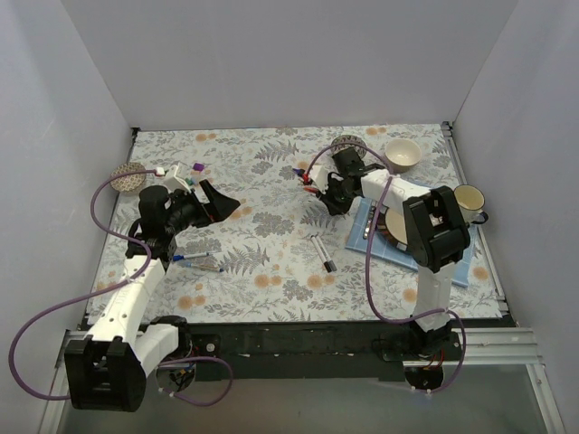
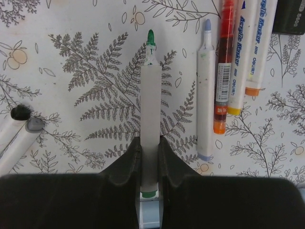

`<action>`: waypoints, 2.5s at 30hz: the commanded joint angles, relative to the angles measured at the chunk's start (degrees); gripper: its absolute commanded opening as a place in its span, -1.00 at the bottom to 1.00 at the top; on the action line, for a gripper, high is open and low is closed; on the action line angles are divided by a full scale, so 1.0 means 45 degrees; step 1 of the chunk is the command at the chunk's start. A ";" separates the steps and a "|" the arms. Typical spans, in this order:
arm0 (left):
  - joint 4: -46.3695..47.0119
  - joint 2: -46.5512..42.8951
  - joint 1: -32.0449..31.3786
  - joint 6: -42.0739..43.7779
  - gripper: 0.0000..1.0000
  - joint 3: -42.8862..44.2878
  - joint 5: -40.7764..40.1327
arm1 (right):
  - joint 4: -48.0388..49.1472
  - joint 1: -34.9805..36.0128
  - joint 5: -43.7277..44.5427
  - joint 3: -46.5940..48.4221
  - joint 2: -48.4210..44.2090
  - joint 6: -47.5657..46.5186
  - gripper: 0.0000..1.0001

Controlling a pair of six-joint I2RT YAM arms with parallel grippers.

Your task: Open the pen caps

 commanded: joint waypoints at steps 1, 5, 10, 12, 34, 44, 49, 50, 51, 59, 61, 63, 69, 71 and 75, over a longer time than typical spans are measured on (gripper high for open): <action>-0.0403 -0.0122 -0.0094 0.0796 0.96 0.0077 -0.0381 | -0.0837 0.0101 0.1176 0.1485 0.0738 -0.0167 -0.50; -0.0579 -0.0199 -0.0094 0.0796 0.96 0.0155 -0.0439 | -0.1034 0.0100 0.1626 0.2131 0.1150 0.0166 -0.21; -0.0638 -0.0356 -0.0094 0.0796 0.96 0.0155 -0.0694 | -0.1054 0.0101 0.1627 0.1976 0.0703 0.0303 0.01; -0.0677 -0.0375 -0.0094 0.0796 0.96 0.0155 -0.0771 | -0.1034 0.0101 0.1471 0.1685 0.0080 0.0283 0.01; -0.0579 0.0347 -0.0094 0.0542 0.96 0.0214 -0.0420 | -0.0546 0.0101 -0.7180 -0.4430 -0.7950 -0.2996 0.04; -0.0618 0.0523 -0.0074 0.0561 0.96 0.0233 -0.0342 | -0.0721 0.0101 -0.8314 -0.5388 -0.8459 -0.3953 0.04; -0.0618 0.0543 -0.0074 0.0581 0.97 0.0233 -0.0342 | -0.1052 0.0101 -0.8627 -0.5602 -0.8498 -0.4637 0.04; -0.0618 0.0562 -0.0074 0.0562 0.96 0.0233 -0.0342 | -0.1073 0.0101 -0.8685 -0.5622 -0.8479 -0.4754 0.04; -0.0618 0.0562 -0.0074 0.0561 0.96 0.0233 -0.0323 | -0.1170 0.0081 -0.8763 -0.5642 -0.8459 -0.5123 0.04; -0.0598 0.0523 -0.0074 0.0562 0.96 0.0233 -0.0245 | -0.1776 0.0120 -0.9213 -0.5954 -0.8323 -0.6649 0.05; -0.0579 0.0504 -0.0074 0.0561 0.96 0.0214 -0.0206 | -0.1854 0.0120 -0.9077 -0.5954 -0.8264 -0.6806 0.05; -0.0579 0.0504 -0.0074 0.0542 0.96 0.0214 -0.0186 | -0.2048 0.0101 -0.8980 -0.5858 -0.8186 -0.6904 0.05; -0.0579 0.0445 -0.0074 0.0542 0.96 0.0214 -0.0128 | -0.3025 0.0568 -0.7868 -0.5135 -0.7874 -0.7762 0.07; -0.0579 0.0387 -0.0074 0.0542 0.96 0.0214 -0.0089 | -0.3221 0.1017 -0.6893 -0.4900 -0.7699 -0.7977 0.07; -0.0579 0.0309 -0.0074 0.0542 0.96 0.0175 -0.0108 | -0.3533 0.2167 -0.5271 -0.4607 -0.7269 -0.8154 0.08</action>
